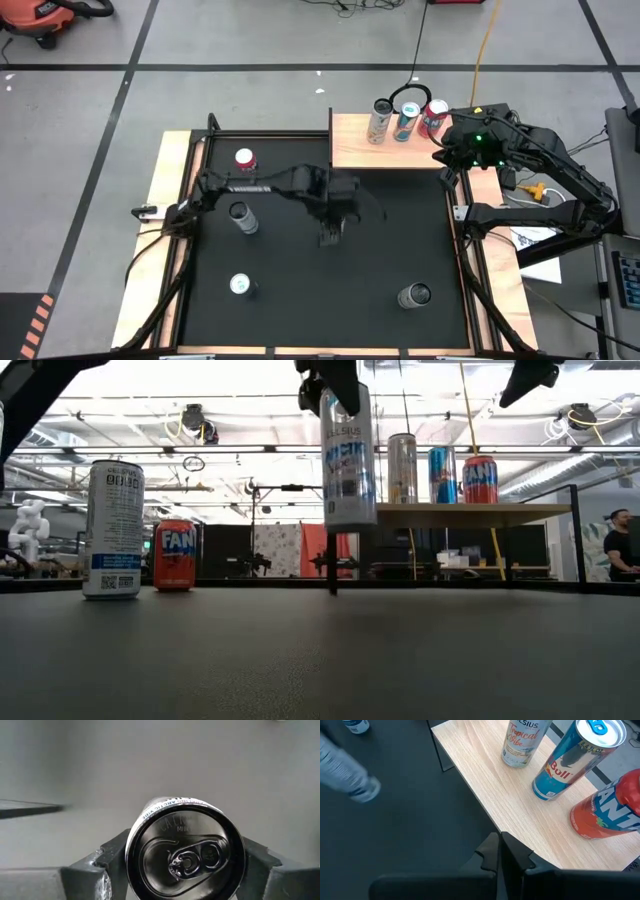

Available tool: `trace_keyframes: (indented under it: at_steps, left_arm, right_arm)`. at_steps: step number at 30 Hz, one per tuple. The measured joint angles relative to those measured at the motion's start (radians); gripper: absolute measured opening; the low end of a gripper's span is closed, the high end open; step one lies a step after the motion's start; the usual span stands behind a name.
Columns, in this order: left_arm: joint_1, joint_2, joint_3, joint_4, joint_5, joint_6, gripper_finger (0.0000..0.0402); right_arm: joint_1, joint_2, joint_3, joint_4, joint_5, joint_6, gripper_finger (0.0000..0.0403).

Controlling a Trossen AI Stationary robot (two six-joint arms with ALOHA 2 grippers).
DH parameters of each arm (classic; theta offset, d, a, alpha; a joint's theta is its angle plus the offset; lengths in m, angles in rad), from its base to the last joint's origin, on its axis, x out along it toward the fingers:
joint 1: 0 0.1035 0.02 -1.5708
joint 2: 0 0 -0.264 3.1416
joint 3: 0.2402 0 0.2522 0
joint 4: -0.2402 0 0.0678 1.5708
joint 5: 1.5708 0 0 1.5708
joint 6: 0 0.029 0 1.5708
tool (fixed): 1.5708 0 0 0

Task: Place canned beverage on shelf
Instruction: Put the bottom white blue soda can on the shelf

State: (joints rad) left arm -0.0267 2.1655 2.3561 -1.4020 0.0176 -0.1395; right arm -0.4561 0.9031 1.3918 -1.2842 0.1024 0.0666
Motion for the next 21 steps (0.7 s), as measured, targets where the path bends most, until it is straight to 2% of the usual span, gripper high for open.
trace_keyframes:
  at_steps: [8, 14, 21]
  left_arm:
    - [0.144, -0.099, 0.000, 0.022, -0.048, 0.044, 0.0254]
    - [0.217, -0.169, 0.000, 0.178, -0.063, 0.123, 0.0254]
    - [0.275, -0.193, 0.000, 0.300, -0.088, 0.229, 0.0254]
  right_arm:
    - [0.000, 0.000, 0.000, 0.000, 0.001, 0.019, 0.0000]
    - [0.000, 0.000, 0.000, 0.000, 0.003, 0.026, 0.0000]
    - [0.000, 0.000, 0.000, 0.001, 0.005, 0.026, 0.0000]
